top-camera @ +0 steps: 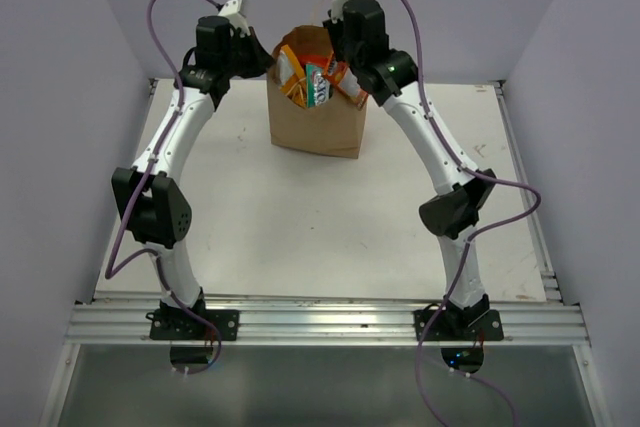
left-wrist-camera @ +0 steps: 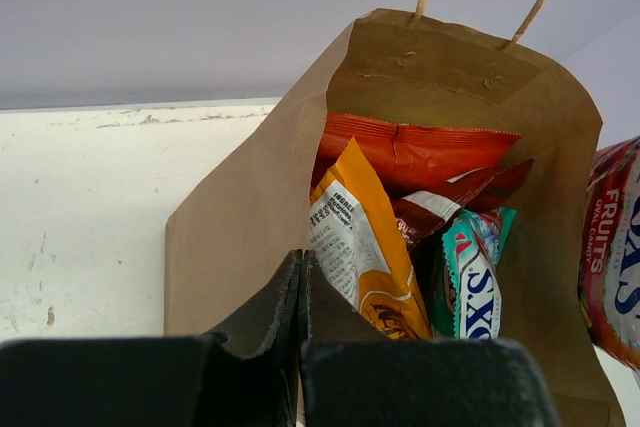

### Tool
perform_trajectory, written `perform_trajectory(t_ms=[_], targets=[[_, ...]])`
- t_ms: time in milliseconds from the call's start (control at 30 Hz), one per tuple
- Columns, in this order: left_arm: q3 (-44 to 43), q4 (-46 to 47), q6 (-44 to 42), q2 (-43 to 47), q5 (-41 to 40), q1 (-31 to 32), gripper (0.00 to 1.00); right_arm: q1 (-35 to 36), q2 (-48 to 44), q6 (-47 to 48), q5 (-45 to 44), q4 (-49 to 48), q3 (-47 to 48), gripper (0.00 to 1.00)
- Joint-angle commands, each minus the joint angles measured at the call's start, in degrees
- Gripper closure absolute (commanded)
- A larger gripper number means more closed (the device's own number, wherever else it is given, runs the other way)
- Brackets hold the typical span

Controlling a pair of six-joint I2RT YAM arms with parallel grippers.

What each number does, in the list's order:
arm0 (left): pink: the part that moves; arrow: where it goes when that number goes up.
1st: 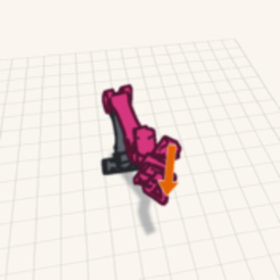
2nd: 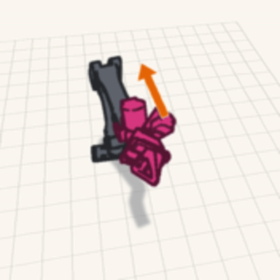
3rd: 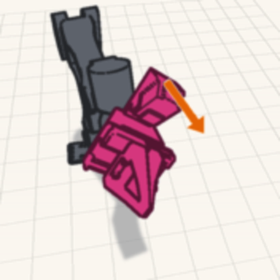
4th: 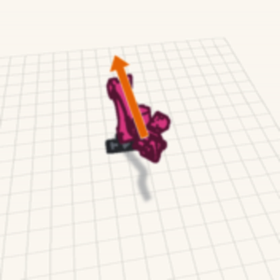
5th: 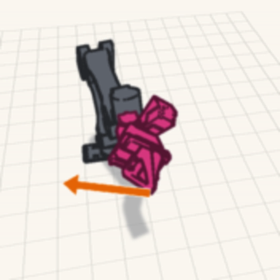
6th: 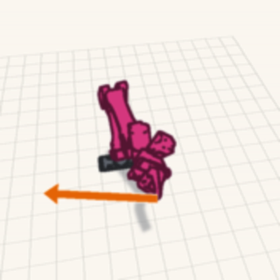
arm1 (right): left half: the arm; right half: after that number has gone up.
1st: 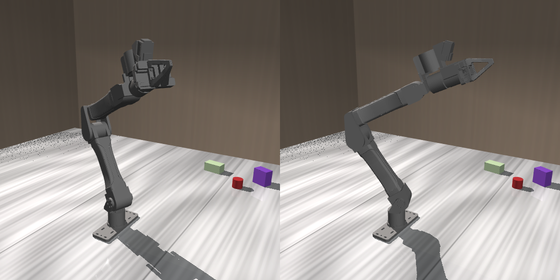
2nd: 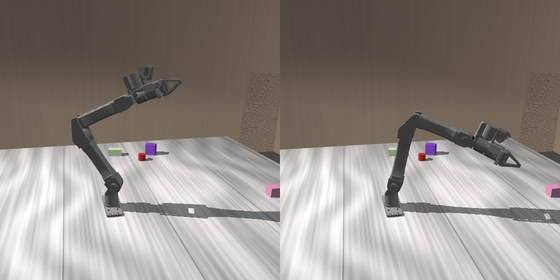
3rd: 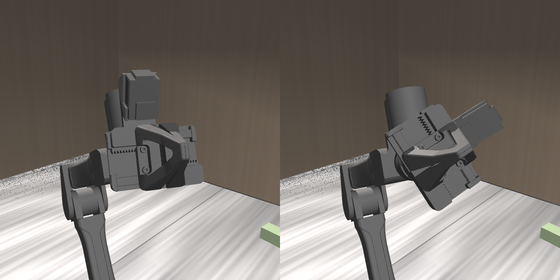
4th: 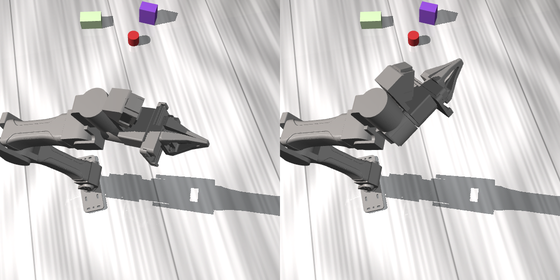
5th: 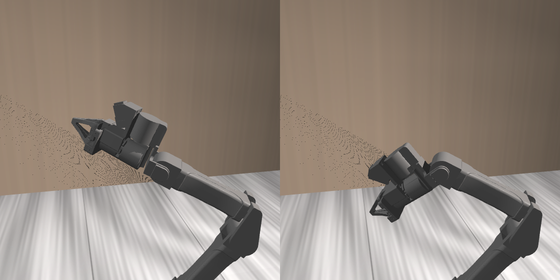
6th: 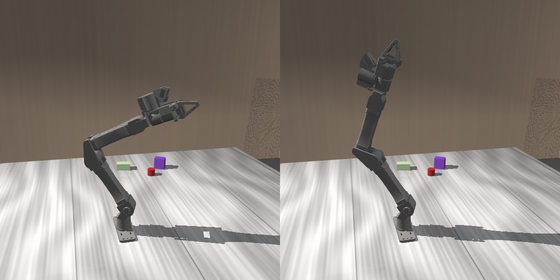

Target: Place the snacks into the paper bag

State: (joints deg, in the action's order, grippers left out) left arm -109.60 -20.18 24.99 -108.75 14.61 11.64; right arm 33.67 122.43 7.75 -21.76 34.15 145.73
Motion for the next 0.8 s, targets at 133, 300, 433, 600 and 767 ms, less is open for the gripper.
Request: perform_trajectory(t_ms=[133,300,433,600,767], targets=[[-0.8,3.4,0.9,2.8,1.2,-0.5,1.00,0.3,-4.3,-3.0,3.1,-10.1,5.3,1.00],[-0.3,3.4,1.0,3.5,1.0,-0.5,1.00,0.4,-5.3,-6.3,6.5,-12.2,4.9,1.00],[-0.1,3.4,1.0,3.9,0.9,-0.4,1.00,0.7,-5.3,-9.0,9.1,-13.1,4.9,1.00],[0.4,3.3,1.1,4.4,0.7,-0.4,1.00,1.6,-5.3,-10.3,11.9,-15.4,4.8,1.00],[0.9,3.3,1.2,4.9,0.3,-0.3,1.00,1.8,-5.6,-10.6,12.4,-16.0,4.9,1.00]])
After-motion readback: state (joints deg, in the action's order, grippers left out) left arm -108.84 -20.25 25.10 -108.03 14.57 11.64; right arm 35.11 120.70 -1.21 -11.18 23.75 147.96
